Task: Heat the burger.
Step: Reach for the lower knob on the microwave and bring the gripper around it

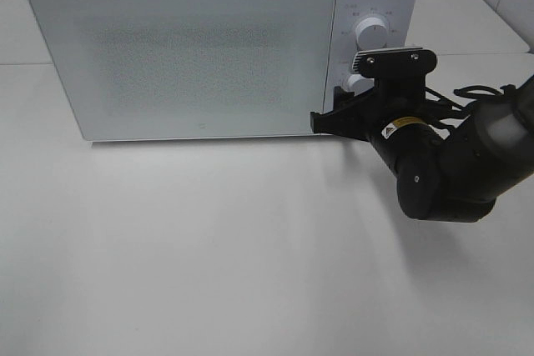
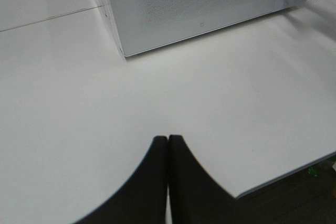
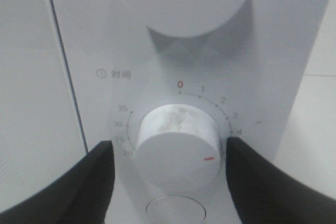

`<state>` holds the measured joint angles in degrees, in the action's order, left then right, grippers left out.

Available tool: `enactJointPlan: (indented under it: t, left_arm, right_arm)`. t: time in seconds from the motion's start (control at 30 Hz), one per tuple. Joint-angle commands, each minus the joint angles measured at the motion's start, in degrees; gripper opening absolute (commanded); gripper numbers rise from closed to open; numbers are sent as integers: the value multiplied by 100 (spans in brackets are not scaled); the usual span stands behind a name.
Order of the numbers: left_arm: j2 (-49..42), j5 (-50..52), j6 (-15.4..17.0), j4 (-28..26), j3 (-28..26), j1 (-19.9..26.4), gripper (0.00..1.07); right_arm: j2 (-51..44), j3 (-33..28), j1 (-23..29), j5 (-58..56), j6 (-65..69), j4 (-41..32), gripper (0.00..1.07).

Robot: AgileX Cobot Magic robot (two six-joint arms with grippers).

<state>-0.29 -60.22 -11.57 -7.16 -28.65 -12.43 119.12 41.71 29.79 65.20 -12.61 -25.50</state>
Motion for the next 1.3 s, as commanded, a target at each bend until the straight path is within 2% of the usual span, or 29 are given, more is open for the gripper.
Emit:
enactJointPlan:
  t: [0.03,0.67,0.77,0.8,0.83,0.87,0.93,0.97,1.0,1.03,1.07,1.1,1.13,1.3]
  left_arm:
    - [-109,80,46,-11,11,11,0]
    - [-109,80,46,-11,11,11,0]
    - [-109,80,46,-11,11,11,0]
    - [-109,80,46,-11,11,11,0]
    - [-109,80,46,-11,11,11,0]
    - [-109,80,46,-11,11,11,0]
    - [-109,80,46,-11,11,11,0]
    - [-109,80,46,-11,11,11,0]
    - [-109,80,46,-11,11,11,0]
    - [-109,80,46,-11,11,11,0]
    - [-109,80,46,-11,11,11,0]
    - [-109,80,46,-11,11,11,0]
    - [-109,80,46,-11,11,11,0]
    - [-109,80,46,-11,11,11,0]
  right_arm:
    - [-29,69,0,321,11,46,56]
    - [-46,69,0,567,-11,57,50]
    - [-46,69,0,625,-11,57,44]
    - [-46,69,0,647,-11,57,39]
    - [-46,69,0,647,-11,57,39]
    - [-46,69,0,642,-11,57,31]
    - [-46,69,0,642,-11,57,28]
    - [-46,69,0,642,-11,52,19]
    - [-46,69,0,642,-11,52,19]
    - [-46,69,0,642,-11,40,15]
    - [-46,69,0,642,-6,40,6]
    - [-46,69,0,642,-6,40,6]
    - [-57,69,0,642,40,40,0]
    - [-212,69,0,647,361,46,0]
